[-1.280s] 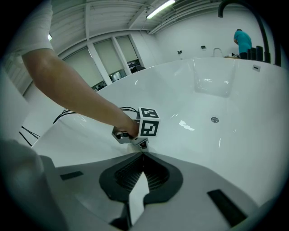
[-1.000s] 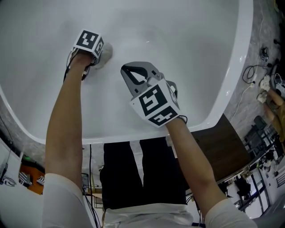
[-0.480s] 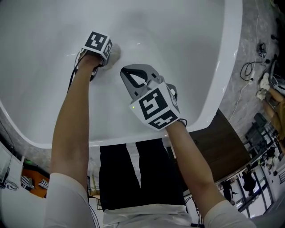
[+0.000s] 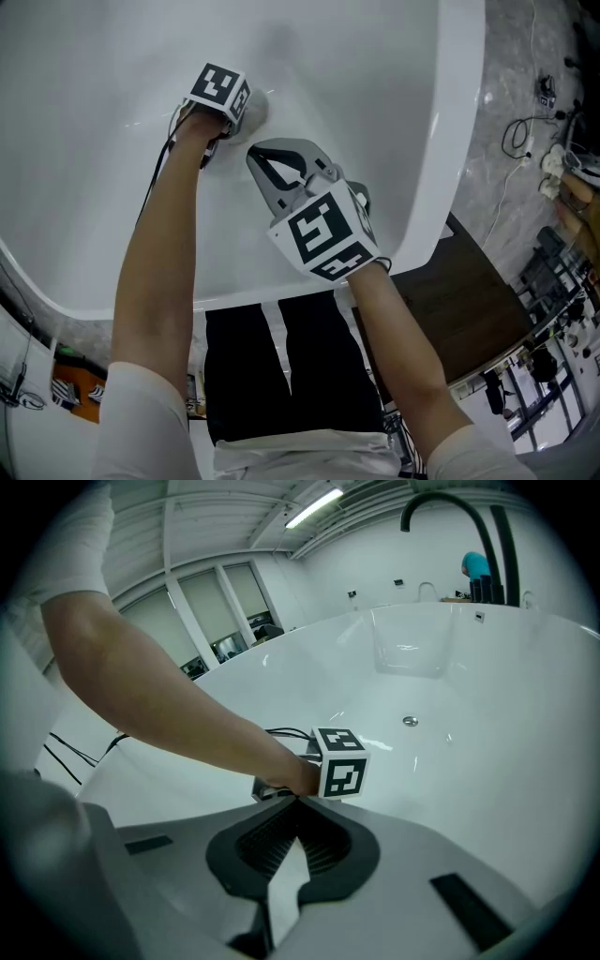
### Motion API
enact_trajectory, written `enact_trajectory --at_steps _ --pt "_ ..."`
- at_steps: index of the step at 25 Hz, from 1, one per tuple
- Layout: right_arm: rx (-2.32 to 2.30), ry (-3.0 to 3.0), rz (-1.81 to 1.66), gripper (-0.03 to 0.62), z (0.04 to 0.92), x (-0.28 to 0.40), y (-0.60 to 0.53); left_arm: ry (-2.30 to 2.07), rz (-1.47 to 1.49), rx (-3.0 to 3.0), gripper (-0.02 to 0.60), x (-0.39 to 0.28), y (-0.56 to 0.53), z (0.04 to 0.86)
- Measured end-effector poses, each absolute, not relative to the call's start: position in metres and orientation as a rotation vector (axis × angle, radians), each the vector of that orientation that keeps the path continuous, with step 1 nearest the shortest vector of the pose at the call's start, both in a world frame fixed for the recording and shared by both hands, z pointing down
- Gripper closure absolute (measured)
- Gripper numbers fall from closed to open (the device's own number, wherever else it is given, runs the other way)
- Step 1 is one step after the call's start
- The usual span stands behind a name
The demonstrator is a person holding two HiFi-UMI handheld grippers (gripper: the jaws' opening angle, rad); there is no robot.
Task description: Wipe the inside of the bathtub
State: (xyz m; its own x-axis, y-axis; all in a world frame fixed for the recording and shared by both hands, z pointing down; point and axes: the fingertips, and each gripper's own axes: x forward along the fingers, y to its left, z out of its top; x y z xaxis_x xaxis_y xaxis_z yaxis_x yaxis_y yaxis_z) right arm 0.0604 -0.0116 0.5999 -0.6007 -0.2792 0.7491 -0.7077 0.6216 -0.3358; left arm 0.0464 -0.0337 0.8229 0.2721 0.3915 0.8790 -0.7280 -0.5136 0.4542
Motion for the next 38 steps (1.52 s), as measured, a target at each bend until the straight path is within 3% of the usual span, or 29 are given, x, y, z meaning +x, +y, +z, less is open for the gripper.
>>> enact_trajectory --at_steps 18,28,38 --pt "0.844 -2.188 0.852 0.576 0.581 0.095 -0.006 -0.219 1.338 1.606 0.485 0.116 -0.017 0.811" --pt "0.832 -2.171 0.841 0.574 0.572 0.098 -0.004 -0.184 1.262 1.583 0.485 0.120 -0.004 0.773" --pt "0.808 -2.160 0.842 0.576 0.565 0.083 0.005 -0.195 1.257 1.556 0.485 0.080 0.003 0.744"
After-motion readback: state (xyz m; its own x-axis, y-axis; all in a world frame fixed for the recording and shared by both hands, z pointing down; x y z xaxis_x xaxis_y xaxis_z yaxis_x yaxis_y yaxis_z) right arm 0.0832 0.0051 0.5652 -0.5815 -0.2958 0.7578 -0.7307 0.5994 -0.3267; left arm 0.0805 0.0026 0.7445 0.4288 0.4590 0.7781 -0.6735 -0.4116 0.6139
